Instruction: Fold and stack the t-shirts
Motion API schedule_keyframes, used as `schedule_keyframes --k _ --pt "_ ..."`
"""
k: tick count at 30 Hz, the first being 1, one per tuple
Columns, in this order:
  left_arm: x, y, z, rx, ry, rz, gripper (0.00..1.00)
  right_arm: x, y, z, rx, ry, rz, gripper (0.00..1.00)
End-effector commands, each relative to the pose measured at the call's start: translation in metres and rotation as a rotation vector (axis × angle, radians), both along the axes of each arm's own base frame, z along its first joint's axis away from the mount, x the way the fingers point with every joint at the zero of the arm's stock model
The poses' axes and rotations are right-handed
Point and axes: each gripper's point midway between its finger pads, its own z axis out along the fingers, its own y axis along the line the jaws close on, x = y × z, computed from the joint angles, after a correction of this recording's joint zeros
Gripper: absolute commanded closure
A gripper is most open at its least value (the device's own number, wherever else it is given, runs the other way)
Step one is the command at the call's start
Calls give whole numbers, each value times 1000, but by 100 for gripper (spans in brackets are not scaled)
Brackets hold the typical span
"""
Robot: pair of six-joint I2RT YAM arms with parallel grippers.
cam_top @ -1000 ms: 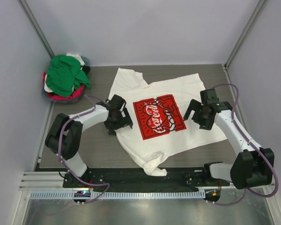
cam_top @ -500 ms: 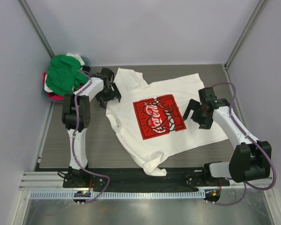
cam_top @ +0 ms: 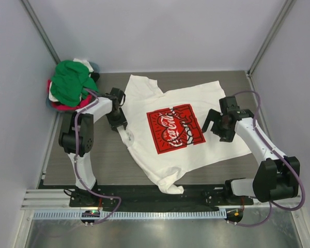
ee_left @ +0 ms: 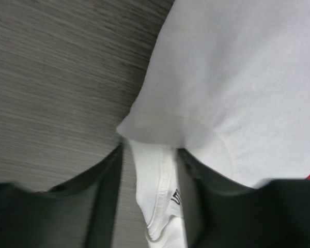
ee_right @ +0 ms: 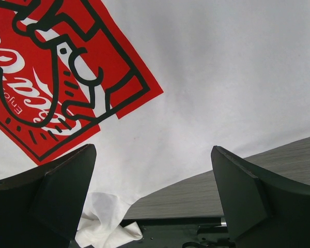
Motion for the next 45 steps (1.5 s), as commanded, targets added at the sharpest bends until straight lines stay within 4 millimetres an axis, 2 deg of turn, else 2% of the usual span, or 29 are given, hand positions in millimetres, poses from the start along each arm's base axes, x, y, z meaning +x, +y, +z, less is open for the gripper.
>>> schedule_keyframes --k 1,3,5,6,7,11,12,13,14,15,16,17,18,19,20,21,22,23,24,26,27,28,30,31,33,34,35,39,45 --pt "19 -6 -16 -26 -46 10 61 3 2 10 5 -54 27 0" --pt "31 -5 -18 -11 -50 0 69 1 1 9 -1 -50 33 0" --pt "35 4 -20 21 -32 2 88 0 1 7 -3 -44 36 0" --pt "50 7 -11 26 -57 1 100 -1 0 5 -6 -40 38 0" --pt "52 11 -17 41 -41 0 100 0 0 4 -7 -34 39 0" --pt "82 25 -8 72 -63 -2 100 3 1 -3 -9 -19 43 0" --pt "90 31 -5 83 -67 6 100 5 0 -4 -10 -19 41 1" --pt "109 33 14 86 -104 7 100 7 2 -5 -8 -17 45 0" --pt "113 38 4 100 -78 3 100 8 2 -8 -5 -6 45 0" --pt "122 40 10 100 -87 8 100 10 3 -8 -5 -7 47 0" --pt "133 44 25 90 -102 21 95 12 3 -7 -3 -10 46 0" --pt "136 42 29 81 -102 13 83 13 4 -6 1 -11 49 0" --pt "136 40 39 69 -116 11 67 15 5 -5 2 -14 51 0" --pt "138 35 50 56 -144 5 38 15 5 -4 3 -17 50 0" --pt "126 33 47 55 -126 -1 28 15 5 -3 5 -20 51 0" --pt "123 30 81 40 -199 -2 14 16 6 0 11 -32 51 0" --pt "115 25 88 34 -214 -11 4 16 7 2 18 -39 52 0" --pt "106 23 99 31 -231 -8 3 16 9 4 26 -44 54 0" --pt "81 24 108 26 -229 3 2 14 10 3 36 -44 54 0" --pt "55 14 117 1 -242 -4 5 11 17 8 62 -59 65 0" --pt "24 16 95 11 -170 -3 7 8 18 6 68 -57 67 0" --pt "11 5 117 -10 -236 -13 11 5 20 10 77 -69 69 0" --pt "-32 -2 94 -6 -182 -30 19 -2 23 8 86 -65 75 0" --pt "-48 -17 101 -31 -212 -44 26 -5 24 8 92 -67 75 0" --pt "-77 -42 96 -61 -214 -102 35 -12 24 10 99 -83 79 0" --pt "-94 -47 80 -64 -190 -114 37 -16 24 11 100 -83 82 0" --pt "-104 -60 85 -117 -212 -114 40 -21 24 11 102 -89 84 0" --pt "-146 -93 64 -168 -206 -195 44 -35 23 15 110 -98 91 0" --pt "-177 -104 38 -147 -153 -223 42 -40 24 27 120 -132 91 0"
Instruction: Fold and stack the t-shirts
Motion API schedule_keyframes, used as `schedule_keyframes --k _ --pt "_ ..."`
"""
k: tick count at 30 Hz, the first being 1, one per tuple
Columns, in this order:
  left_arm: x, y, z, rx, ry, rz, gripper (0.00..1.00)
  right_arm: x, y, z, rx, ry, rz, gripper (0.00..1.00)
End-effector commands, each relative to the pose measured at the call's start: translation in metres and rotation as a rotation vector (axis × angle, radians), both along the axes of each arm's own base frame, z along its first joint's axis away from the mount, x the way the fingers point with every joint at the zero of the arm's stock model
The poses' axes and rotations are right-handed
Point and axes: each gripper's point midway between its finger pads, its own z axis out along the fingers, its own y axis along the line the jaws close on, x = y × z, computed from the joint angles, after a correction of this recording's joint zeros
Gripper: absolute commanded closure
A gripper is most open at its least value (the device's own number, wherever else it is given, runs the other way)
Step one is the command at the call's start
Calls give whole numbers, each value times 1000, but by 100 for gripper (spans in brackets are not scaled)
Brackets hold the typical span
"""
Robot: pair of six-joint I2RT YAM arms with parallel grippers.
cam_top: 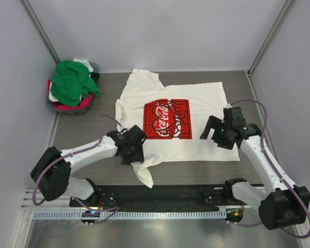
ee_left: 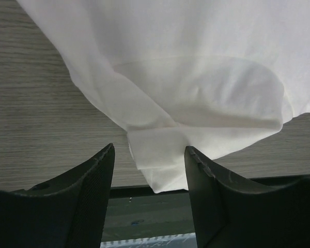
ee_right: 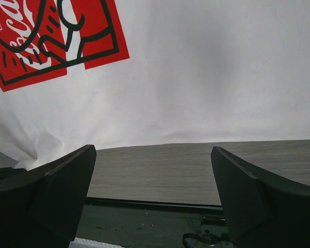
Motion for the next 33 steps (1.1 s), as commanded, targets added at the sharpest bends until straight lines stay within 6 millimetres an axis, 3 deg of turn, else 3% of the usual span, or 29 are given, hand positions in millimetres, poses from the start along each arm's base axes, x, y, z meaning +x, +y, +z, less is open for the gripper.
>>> schedule_keyframes --k 1,3,8,14,18,21,23,24,25,29,30,31,33 --pt "11 -22 6 -76 -72 55 43 -4 4 10 24 -18 10 0" --pt "10 -23 4 -69 -72 58 44 -5 5 9 27 -12 14 0" --pt "8 -26 -2 -44 -63 57 60 -6 5 12 28 -20 12 0" --pt "3 -34 5 -35 -62 51 100 -6 5 10 27 -12 14 0" --pt "-1 -37 32 58 -116 37 100 -6 5 10 26 -11 15 0" --pt "-7 -48 73 127 -141 12 100 -6 5 10 26 -12 17 0" --pt "-13 -60 83 145 -150 -16 96 -5 5 11 26 -12 17 0" --pt "-23 -72 79 168 -141 -50 90 -5 5 11 26 -12 19 0" --pt "-27 -82 90 167 -149 -68 88 -5 5 11 27 -11 19 0" --pt "-64 -127 78 205 -106 -192 71 -5 6 10 27 -7 23 0" --pt "-82 -138 75 211 -104 -250 50 -5 6 11 27 -9 23 0" --pt "-90 -148 69 237 -95 -263 36 -4 6 10 26 -8 24 0" --pt "-105 -148 74 286 -125 -296 13 -4 5 10 20 -7 24 0"
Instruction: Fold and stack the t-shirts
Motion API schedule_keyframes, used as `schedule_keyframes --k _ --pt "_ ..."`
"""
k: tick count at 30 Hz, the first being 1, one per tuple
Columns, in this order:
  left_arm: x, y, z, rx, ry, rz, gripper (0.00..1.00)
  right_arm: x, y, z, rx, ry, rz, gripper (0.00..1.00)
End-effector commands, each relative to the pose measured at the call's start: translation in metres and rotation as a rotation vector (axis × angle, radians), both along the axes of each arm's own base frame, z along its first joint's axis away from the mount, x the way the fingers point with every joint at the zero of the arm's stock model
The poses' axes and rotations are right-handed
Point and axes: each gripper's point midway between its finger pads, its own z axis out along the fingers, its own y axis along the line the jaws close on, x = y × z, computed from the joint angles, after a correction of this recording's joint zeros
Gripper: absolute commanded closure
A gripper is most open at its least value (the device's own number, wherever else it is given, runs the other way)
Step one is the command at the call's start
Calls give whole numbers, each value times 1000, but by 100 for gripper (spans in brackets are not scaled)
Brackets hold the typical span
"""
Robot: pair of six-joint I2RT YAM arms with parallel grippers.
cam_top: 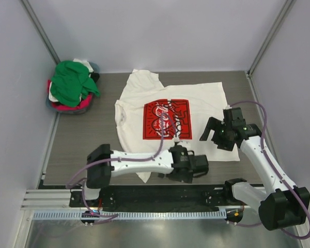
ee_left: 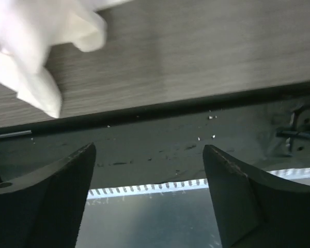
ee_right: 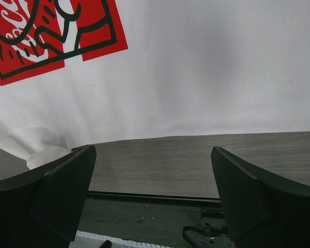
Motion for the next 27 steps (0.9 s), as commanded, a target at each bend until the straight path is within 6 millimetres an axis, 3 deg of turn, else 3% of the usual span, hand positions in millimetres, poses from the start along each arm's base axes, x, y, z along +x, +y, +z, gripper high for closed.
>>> schedule_keyframes --k 1,4,5,6,7,8,9,15,20,27 --pt "-26 19 3 142 -41 -9 11 5 3 10 8 -27 17 0" --pt "-19 45 3 134 -83 49 12 5 3 7 6 -18 17 0" --pt "-15 54 19 57 -92 78 13 5 3 6 6 -13 15 0" --pt "-6 70 4 56 -82 119 17 6 3 5 6 -13 15 0" --pt "-1 79 3 28 -78 145 19 7 4 5 9 -14 15 0" --pt "10 89 18 -61 -82 191 19 8 4 4 12 -14 11 0" --pt "12 100 0 -75 -68 208 19 9 7 4 22 -14 16 0" --pt "36 131 -18 -261 -57 325 26 13 13 -2 50 -3 22 0" --pt "46 139 -42 -305 -40 350 41 13 12 -7 43 7 29 0" --pt "49 120 -72 -300 10 301 49 13 10 -13 28 23 35 0"
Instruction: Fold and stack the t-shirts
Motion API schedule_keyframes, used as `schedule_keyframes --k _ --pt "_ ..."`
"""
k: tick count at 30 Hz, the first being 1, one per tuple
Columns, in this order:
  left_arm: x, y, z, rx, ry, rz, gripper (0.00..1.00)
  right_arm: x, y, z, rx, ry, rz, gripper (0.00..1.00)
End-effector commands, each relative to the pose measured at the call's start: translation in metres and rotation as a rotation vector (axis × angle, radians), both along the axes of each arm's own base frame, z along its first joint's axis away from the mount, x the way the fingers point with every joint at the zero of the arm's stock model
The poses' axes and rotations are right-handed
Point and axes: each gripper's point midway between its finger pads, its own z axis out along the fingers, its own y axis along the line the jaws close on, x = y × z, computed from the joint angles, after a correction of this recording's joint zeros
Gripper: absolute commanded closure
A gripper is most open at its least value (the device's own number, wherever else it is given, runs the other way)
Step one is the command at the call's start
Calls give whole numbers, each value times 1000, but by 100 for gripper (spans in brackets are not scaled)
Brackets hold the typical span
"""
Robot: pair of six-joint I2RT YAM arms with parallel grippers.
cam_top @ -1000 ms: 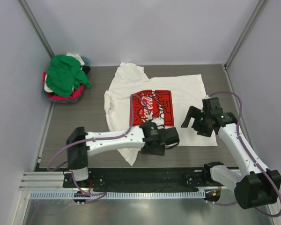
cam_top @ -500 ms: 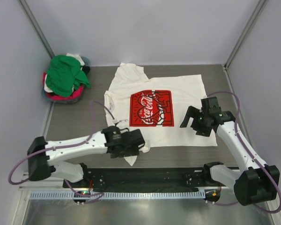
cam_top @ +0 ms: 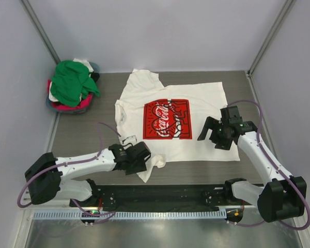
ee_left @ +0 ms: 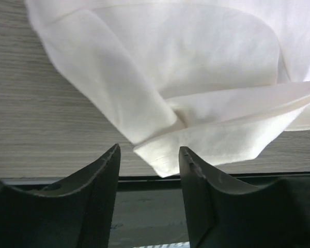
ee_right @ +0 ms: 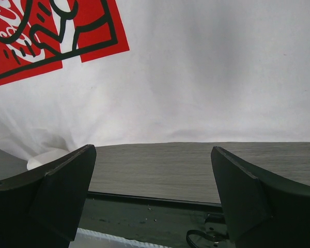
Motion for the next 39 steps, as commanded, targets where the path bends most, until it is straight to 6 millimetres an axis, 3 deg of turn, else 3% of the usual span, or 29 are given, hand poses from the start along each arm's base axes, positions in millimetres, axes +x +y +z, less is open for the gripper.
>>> schedule_keyframes --k 1,10,13,14,15,19,24,25,28,31,34,37,39 --pt "9 -29 -4 -81 -12 -45 50 5 3 1 4 -20 23 0" --pt "-11 -22 -34 -37 106 -35 64 6 3 -1 -1 -16 24 0" --pt "-14 -15 -38 -37 110 -24 79 6 3 -3 -1 -13 24 0" --pt "-17 -11 -40 -31 115 -25 92 7 3 -3 -2 -14 23 0" --pt "-17 -12 -38 -38 111 -26 99 7 3 -4 -3 -11 23 0" --pt "-19 2 -22 -5 98 -17 100 7 2 -5 -5 -8 22 1" --pt "-19 51 20 157 43 16 100 7 3 -4 -1 -10 23 0" --pt "-19 56 30 148 22 26 99 7 3 -4 -1 -10 23 0" --pt "-28 77 42 182 23 38 83 7 3 -5 0 -8 21 0" --pt "-35 89 51 156 17 64 80 7 4 -5 4 -7 19 0" --pt "-41 100 54 123 1 90 62 6 4 -6 9 -7 17 0" --pt "-40 91 53 34 -24 83 38 5 3 -8 9 -3 11 0" --pt "-39 78 52 -30 -27 57 35 5 5 -8 14 -3 9 0"
